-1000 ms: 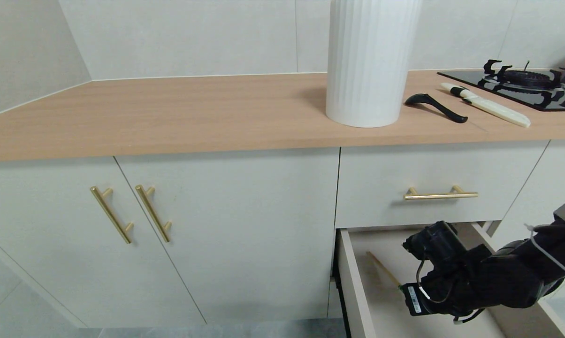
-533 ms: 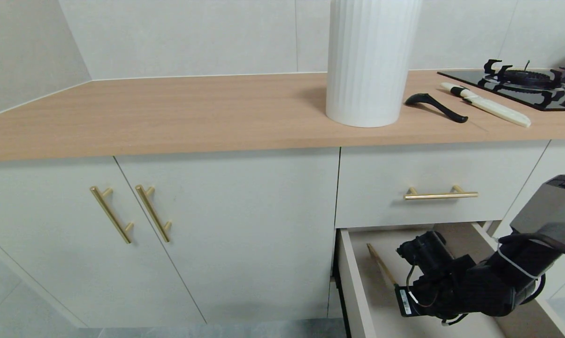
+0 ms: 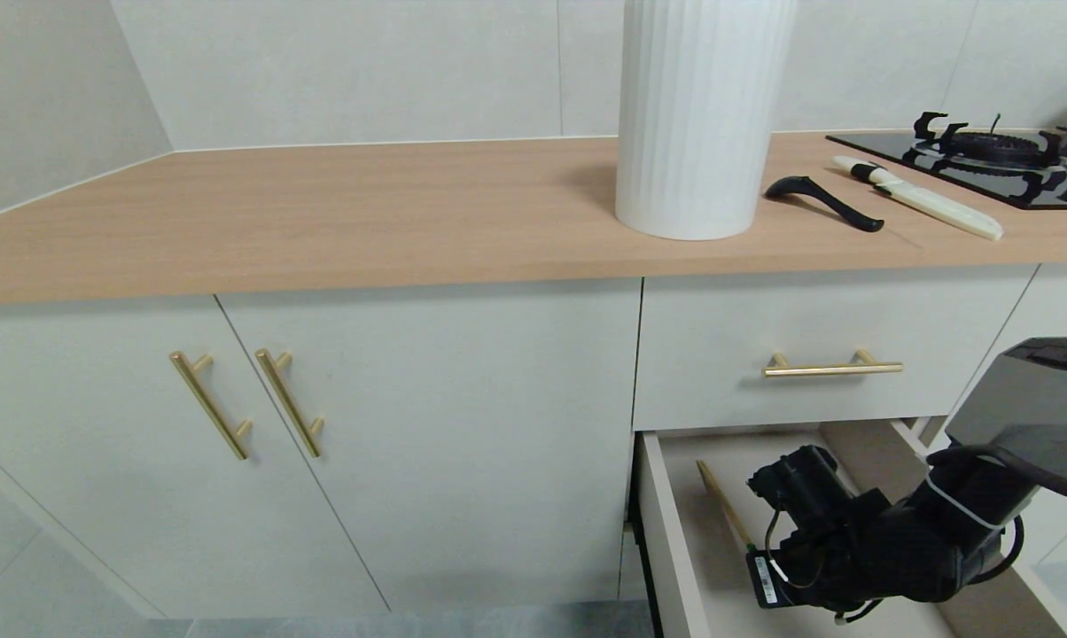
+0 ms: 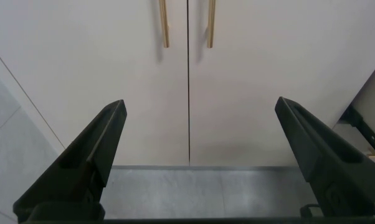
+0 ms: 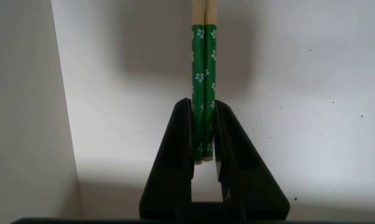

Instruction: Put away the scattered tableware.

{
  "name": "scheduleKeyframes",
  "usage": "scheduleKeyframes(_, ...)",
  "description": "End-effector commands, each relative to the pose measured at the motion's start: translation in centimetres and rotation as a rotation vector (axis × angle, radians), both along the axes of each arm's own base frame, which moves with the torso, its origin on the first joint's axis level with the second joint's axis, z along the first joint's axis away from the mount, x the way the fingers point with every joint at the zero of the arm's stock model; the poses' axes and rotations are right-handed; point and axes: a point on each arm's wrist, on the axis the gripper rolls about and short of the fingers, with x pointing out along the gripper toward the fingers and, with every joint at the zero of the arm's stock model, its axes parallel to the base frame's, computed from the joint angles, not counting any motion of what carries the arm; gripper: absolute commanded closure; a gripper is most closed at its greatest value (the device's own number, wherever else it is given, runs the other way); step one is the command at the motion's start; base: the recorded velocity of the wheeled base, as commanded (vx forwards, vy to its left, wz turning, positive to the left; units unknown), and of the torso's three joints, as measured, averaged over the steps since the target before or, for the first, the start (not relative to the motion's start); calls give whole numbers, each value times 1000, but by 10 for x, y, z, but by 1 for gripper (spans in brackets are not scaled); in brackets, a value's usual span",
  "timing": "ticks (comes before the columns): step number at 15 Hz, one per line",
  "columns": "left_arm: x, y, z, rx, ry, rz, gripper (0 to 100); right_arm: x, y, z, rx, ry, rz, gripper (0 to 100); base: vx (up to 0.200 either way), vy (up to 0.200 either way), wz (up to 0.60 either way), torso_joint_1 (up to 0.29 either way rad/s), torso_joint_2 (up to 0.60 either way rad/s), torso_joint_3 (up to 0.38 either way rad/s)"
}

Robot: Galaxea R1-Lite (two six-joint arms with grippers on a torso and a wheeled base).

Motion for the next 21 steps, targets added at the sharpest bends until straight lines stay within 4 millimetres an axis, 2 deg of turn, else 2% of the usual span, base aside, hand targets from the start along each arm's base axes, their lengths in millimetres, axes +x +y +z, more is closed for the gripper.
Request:
scheduleKeyframes(1, 0, 0, 0, 0, 1, 2, 0, 0, 0, 0, 1, -2, 0, 0, 0, 0, 0, 0, 0, 0)
scheduleKeyframes(8, 0, 0, 0, 0, -1, 0, 0, -3, 0, 3, -1, -6, 5, 0, 0, 0, 0, 0, 0, 0)
scheduleKeyframes(11, 0, 0, 0, 0, 1, 0, 0, -5, -1, 26, 31, -69, 5, 0, 0, 0, 0, 0, 0, 0)
scheduleKeyframes(15, 0, 0, 0, 0, 1, 0, 0, -20, -8, 90, 123, -229, -17, 0, 0, 0, 0, 0, 0, 0)
scheduleKeyframes(16, 0, 0, 0, 0, 1, 0, 0, -24, -11, 99, 125, -240, -19, 0, 0, 0, 0, 0, 0, 0)
scheduleKeyframes(18, 0, 0, 0, 0, -1, 0, 0, -49, -23, 149, 144, -286, -16, 0, 0, 0, 0, 0, 0, 0)
scheduleKeyframes(19, 0, 0, 0, 0, -1, 0, 0, -72, -34, 186, 161, -301, -4, 0, 0, 0, 0, 0, 0, 0)
scheduleKeyframes(21, 0, 0, 0, 0, -1, 0, 0, -97, -46, 224, 174, -306, 3, 0, 0, 0, 0, 0, 0, 0)
